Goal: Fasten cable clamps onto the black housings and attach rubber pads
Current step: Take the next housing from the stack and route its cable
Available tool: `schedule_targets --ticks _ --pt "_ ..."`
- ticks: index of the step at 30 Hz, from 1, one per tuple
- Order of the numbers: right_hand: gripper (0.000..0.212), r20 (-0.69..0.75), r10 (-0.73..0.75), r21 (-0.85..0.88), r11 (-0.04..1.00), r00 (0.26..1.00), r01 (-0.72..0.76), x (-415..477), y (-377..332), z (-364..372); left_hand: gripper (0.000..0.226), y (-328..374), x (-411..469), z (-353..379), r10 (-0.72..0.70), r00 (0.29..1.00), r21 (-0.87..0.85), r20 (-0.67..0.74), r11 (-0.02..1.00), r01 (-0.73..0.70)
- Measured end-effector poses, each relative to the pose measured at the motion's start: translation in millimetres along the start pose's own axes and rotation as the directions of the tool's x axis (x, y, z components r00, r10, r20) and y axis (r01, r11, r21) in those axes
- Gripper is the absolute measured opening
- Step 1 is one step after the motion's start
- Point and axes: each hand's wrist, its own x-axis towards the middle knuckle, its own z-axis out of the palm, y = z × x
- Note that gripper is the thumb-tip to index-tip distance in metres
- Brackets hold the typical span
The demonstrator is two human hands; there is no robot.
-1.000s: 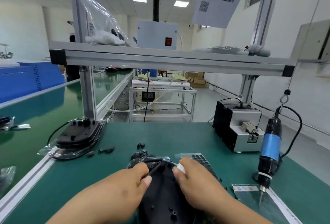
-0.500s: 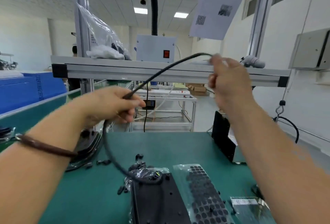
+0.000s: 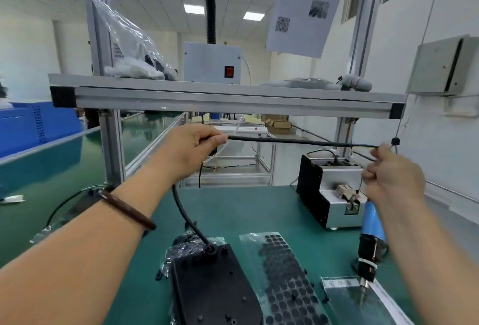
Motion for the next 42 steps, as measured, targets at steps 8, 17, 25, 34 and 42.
schedule_targets --ticks 8,17,25,34,42 --pt "0.030 -0.067 0.007 0.061 0.998 0.998 -0.003 0.8 0.7 -24.4 0.019 -7.5 -8.7 9.0 0.137 0.989 0.142 0.059 0.979 -0.145" --pt "0.025 0.312 0.145 -0.029 0.989 0.939 -0.143 -56.3 47.9 28.0 0.062 4.6 -2.0 3.1 -0.133 0.990 0.576 0.042 0.813 0.084" --pt "0.022 0.604 0.063 -0.012 0.997 0.794 -0.070 -99.7 34.8 75.0 0.040 33.9 -2.2 15.8 0.271 0.947 0.475 0.173 0.819 -0.322" --pt "0.022 0.639 0.043 -0.040 0.999 0.768 -0.022 -98.0 25.6 63.2 0.035 32.4 -5.7 -11.1 0.473 0.863 0.662 0.180 0.590 -0.462" --pt "0.025 0.541 0.261 -0.240 0.959 0.800 -0.151 -113.5 65.7 78.3 0.041 26.3 -103.7 6.2 0.310 0.936 0.643 0.168 0.685 -0.342"
